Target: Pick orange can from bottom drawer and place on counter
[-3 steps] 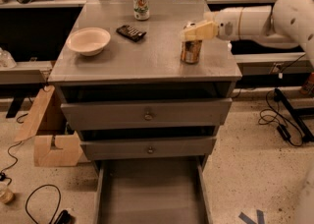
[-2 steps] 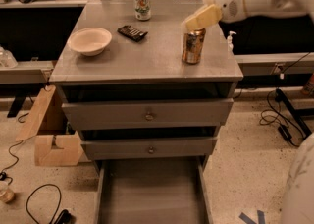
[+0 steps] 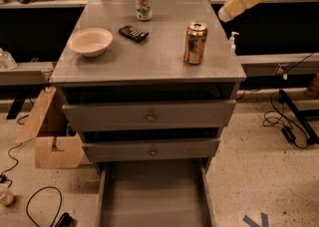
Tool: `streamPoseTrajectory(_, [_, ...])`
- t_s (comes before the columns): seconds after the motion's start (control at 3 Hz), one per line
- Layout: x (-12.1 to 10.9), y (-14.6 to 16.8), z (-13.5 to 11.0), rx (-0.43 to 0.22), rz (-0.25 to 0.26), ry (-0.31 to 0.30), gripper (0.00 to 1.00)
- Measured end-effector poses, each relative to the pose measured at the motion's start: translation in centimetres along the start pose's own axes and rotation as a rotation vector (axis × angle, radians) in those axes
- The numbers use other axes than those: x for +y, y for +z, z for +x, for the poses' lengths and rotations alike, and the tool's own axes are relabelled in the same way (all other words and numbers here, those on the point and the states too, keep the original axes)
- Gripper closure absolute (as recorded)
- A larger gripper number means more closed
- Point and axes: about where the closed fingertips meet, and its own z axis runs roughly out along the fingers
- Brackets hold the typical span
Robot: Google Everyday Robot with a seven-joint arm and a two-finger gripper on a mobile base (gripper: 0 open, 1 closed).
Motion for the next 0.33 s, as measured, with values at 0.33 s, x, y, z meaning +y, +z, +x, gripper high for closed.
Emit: streamPoseTrajectory(0.33, [-0.36,-6.55,0.6,0.065,0.229,-0.022,0.0])
